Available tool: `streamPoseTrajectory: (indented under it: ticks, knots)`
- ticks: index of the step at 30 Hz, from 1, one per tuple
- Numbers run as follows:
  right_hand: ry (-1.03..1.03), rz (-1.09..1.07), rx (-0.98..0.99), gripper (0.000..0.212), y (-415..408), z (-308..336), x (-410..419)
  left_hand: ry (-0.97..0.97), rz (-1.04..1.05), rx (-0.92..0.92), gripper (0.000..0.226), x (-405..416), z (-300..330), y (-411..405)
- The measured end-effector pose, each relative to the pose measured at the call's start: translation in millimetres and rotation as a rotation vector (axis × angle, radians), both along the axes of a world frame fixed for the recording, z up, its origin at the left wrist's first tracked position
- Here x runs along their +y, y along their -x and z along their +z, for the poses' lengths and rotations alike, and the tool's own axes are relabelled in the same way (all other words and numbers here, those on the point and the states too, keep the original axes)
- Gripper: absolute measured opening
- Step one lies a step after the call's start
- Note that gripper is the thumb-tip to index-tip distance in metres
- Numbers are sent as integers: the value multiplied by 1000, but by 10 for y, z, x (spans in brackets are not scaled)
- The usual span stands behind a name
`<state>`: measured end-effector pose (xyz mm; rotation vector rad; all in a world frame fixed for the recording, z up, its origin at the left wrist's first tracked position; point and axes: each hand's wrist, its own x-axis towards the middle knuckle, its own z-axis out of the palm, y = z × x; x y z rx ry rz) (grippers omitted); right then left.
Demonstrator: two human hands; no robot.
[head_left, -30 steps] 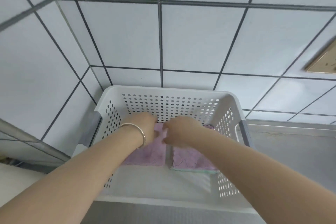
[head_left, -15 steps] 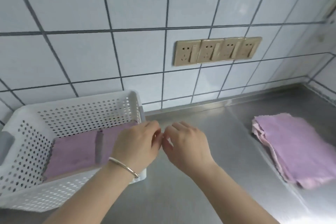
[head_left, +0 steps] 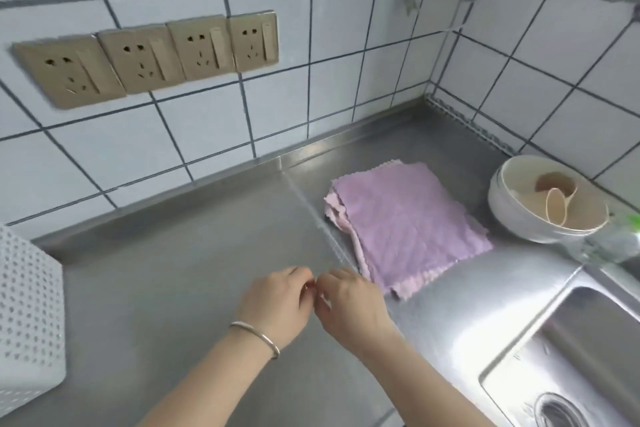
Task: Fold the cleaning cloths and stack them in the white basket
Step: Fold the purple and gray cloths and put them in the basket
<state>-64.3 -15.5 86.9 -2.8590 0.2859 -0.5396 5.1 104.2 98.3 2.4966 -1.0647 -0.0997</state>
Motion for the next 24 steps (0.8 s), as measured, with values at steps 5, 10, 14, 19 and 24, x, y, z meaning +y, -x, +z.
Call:
streamPoseTrajectory:
  ticks: [5, 10, 14, 19, 24]
  knots:
    - [-106, -85, 191, 39, 313, -609, -737, -242, -6, 112, 22, -785, -462, 251]
    - [-103, -187, 321, 51, 416, -902, -1150, -307, 16, 99, 20, -1203, -779, 335]
    - [-187, -216, 366, 37, 457, -1060, -1365, -236, 38, 72, 25, -1432, -986, 297]
    - [-253, -192, 344, 45, 464, -1110, -1509, -272, -4, 9, 29, -1610, -1173, 255]
    - [-272, -148, 309, 45, 491, -1087, -1588, -161, -10, -24, 23, -1675, -1241, 188]
